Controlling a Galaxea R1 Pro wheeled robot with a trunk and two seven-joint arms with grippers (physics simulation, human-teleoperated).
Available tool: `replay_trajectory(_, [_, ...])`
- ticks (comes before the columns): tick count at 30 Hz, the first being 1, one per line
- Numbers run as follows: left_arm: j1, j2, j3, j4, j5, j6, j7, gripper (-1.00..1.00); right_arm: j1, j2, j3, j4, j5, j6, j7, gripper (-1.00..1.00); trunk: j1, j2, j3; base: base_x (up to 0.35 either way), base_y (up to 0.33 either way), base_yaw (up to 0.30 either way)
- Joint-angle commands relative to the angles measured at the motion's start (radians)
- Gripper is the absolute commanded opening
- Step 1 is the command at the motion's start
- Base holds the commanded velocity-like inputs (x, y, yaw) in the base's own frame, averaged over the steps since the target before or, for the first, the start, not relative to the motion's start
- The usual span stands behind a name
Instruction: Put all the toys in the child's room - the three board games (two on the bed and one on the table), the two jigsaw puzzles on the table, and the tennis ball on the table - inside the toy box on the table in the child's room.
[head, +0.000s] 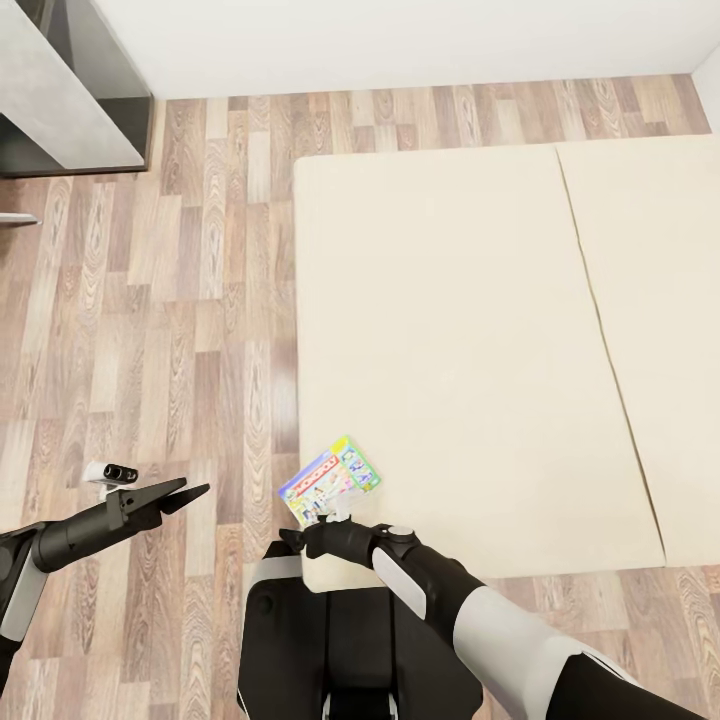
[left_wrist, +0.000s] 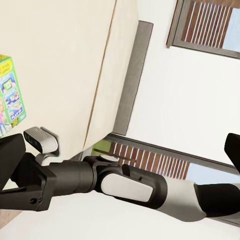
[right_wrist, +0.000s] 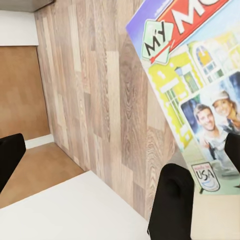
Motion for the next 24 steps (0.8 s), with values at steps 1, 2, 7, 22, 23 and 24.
replay_trajectory(1, [0.000,0.000,0.000,0.000,-0.001,0.011,-0.004,1.00,-0.001,0.000,0.003,0.000,-0.009,0.004,0.001,1.00,0.001,-0.002,-0.001,0.000,0.019,0.000])
replay_trajectory(2, [0.000,0.000,0.000,0.000,-0.001,0.011,-0.004,1.00,-0.001,0.000,0.003,0.000,-0.009,0.004,0.001,1.00,0.001,-0.002,-0.001,0.000,0.012,0.000])
replay_trajectory(7, [0.000,0.000,0.000,0.000,-0.001,0.010,-0.004,1.00,-0.001,0.000,0.003,0.000,-0.010,0.004,0.001,1.00,0.001,-0.002,-0.001,0.000,0.006,0.000])
replay_trajectory(22, [0.000,0.000,0.000,0.000,-0.001,0.010,-0.004,1.00,-0.001,0.000,0.005,-0.006,-0.008,0.004,0.001,1.00,0.001,-0.002,0.011,0.000,0.000,0.000])
replay_trajectory(23, [0.000,0.001,0.000,0.000,-0.001,0.010,-0.004,1.00,-0.001,0.000,0.005,-0.006,-0.008,0.004,0.001,1.00,0.001,-0.002,0.013,0.000,0.000,0.000])
replay_trajectory(24, [0.000,0.001,0.000,0.000,-0.001,0.010,-0.004,1.00,-0.001,0.000,0.005,-0.007,-0.008,0.004,0.001,1.00,0.001,-0.002,0.015,0.000,0.000,0.000])
